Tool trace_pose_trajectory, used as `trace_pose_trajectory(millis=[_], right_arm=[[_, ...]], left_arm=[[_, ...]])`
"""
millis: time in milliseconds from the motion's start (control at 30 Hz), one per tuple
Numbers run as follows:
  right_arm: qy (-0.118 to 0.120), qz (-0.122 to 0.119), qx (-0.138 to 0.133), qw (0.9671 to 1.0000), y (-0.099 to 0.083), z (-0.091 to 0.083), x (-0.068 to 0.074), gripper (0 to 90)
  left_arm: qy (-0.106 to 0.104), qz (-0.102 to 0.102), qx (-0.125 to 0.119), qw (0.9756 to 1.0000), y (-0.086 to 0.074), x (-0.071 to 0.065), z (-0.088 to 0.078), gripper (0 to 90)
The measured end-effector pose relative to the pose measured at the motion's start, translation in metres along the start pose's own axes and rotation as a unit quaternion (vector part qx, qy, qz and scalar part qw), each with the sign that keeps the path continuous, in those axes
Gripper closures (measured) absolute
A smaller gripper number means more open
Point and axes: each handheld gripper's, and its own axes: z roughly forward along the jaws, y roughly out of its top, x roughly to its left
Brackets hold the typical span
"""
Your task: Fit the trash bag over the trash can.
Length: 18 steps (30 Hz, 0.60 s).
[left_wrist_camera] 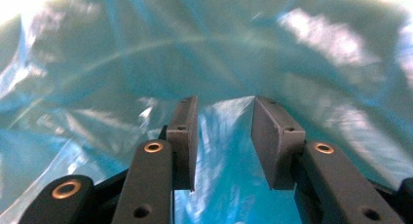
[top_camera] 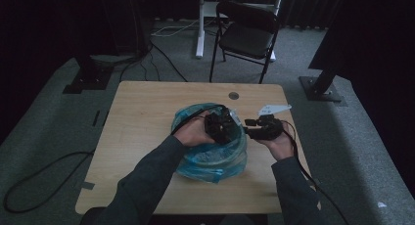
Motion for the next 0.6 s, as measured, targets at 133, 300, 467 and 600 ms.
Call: trace_pose_trajectory(millis=[133, 300, 467, 600], right_arm=[[0.0, 0.0, 0.0, 1.0, 0.0, 0.001, 0.0, 53.7], [-0.001, 0.0, -0.002, 1.0, -0.001, -0.001, 0.0, 53.7], [-0.004, 0.003, -0.007, 1.0, -0.002, -0.005, -0.002, 53.7], [-0.006, 0.003, -0.01, 0.9999, -0.003, -0.008, -0.003, 53.7]], left_arm=[[0.012, -0.001, -0.017, 0.9998, -0.001, 0.0, -0.006, 61.6], [0.059, -0.02, -0.054, 0.9966, -0.007, 0.004, -0.023, 60.9], [0.104, -0.062, -0.129, 0.9843, -0.023, 0.009, -0.055, 60.4], [0.134, -0.086, -0.179, 0.9709, -0.039, 0.008, -0.075, 59.3]])
